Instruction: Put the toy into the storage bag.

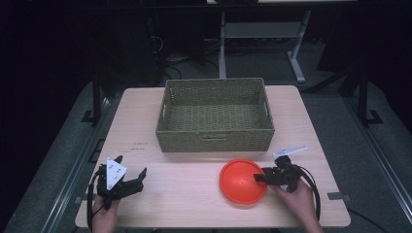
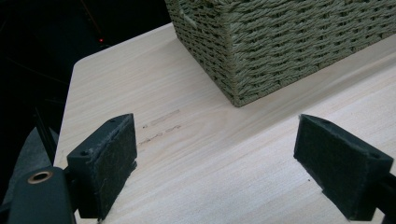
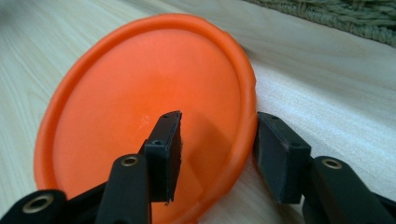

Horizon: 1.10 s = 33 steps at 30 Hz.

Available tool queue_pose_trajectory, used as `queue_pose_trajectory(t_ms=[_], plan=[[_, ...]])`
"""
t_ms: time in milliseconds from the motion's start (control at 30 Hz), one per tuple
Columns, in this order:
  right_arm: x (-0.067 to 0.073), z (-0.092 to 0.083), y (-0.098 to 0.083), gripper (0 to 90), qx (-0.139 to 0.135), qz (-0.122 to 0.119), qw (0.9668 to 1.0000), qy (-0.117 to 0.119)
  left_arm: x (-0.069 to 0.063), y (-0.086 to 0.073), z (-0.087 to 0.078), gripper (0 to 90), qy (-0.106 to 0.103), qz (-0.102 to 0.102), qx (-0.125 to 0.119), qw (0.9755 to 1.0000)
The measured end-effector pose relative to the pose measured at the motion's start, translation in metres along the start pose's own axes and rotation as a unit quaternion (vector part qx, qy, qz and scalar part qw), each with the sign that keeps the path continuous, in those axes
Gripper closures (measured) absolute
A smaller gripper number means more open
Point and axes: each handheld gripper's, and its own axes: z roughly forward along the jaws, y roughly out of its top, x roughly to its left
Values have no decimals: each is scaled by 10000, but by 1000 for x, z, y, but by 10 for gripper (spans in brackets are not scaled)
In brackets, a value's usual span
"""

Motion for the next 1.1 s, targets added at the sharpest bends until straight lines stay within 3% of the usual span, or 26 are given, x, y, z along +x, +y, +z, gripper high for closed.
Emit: queue_pose_trajectory(t_ms=[167, 300, 367, 400, 500, 667, 767, 833, 1100], plan=[[1, 0, 0, 523, 25, -1, 10000, -26, -1, 0, 1, 127, -20, 3, -36, 10000], [6, -7, 1, 593, -140, -56, 9999, 47, -2, 1, 1, 127, -18, 28, -26, 10000], [8, -8, 1, 621, -137, -114, 9998, 20, -2, 1, 1, 127, -5, 20, -35, 10000], [12, -10, 2, 681, -97, -260, 9996, -96, -2, 1, 0, 127, 1, 3, -27, 10000], [14, -9, 4, 719, -62, -240, 9996, -123, -4, 1, 1, 127, -7, 34, -20, 10000], [15, -15, 10, 801, -200, -157, 9997, 65, -4, 1, 1, 127, -3, 49, -7, 10000], [20, -18, 16, 814, -223, -257, 9994, 60, -3, 1, 1, 127, 6, 31, -11, 10000], [31, -19, 26, 817, -119, -450, 9989, -59, -2, 1, 0, 127, 33, 5, -23, 10000], [43, -24, 41, 819, -25, -594, 9982, 18, -1, 1, -1, 127, 55, -19, -31, 10000]])
